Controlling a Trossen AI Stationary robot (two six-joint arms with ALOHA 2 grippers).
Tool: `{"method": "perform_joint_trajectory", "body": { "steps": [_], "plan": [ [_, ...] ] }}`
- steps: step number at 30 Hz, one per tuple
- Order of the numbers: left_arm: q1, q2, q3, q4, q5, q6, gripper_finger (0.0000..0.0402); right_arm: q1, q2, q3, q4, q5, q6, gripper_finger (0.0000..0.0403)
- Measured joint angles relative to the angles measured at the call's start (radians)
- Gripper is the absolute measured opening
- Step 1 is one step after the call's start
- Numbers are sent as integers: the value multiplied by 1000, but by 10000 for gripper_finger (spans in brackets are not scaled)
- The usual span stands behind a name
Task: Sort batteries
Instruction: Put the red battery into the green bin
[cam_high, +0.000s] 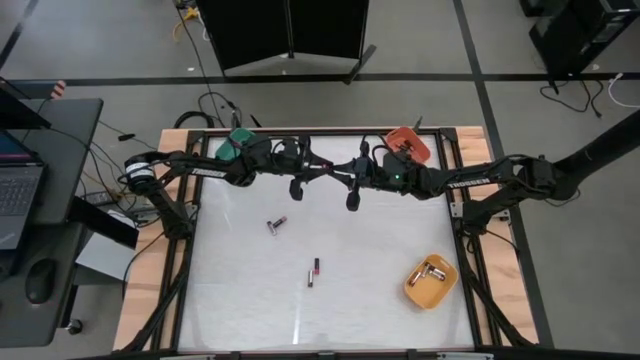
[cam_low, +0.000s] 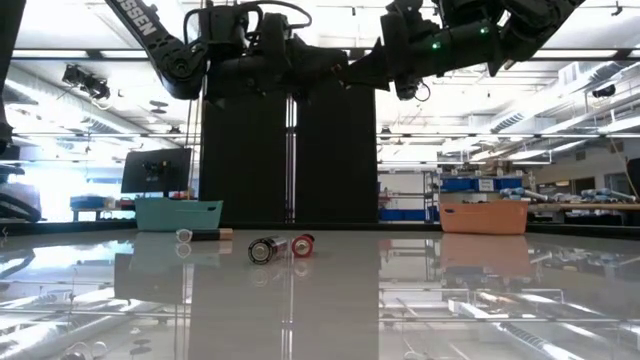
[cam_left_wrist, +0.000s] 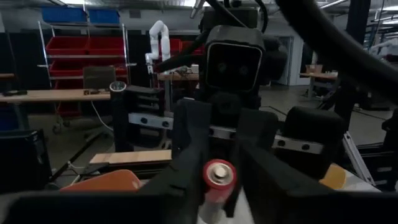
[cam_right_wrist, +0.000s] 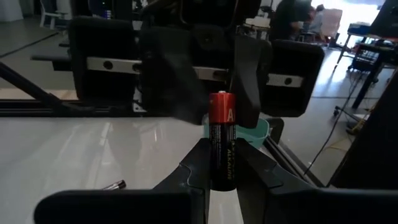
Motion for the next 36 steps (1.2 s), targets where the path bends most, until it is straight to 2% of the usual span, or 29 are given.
{"method": "perform_joint_trajectory", "body": {
  "steps": [3,15,19,24,30,33,36],
  "plan": [
    [0,0,0,1,2,26,55,0,0,0,0,-2,0,56],
    [1,0,0,15,16,43,54,0,1,0,13,-2,-3,57],
    [1,0,-1,33,18,43,54,0,1,0,21,7,0,102],
    [25,-1,-1,59,20,-8,54,-1,-2,0,32,85,-2,173],
    [80,-40,-1,61,46,-61,54,-4,-6,0,21,174,-47,227],
    [117,-92,-1,-15,57,-54,54,-12,-6,1,-8,193,-52,240],
    [172,-163,-1,-185,54,-21,54,-23,-6,1,-62,193,-47,243]
  ]
}}
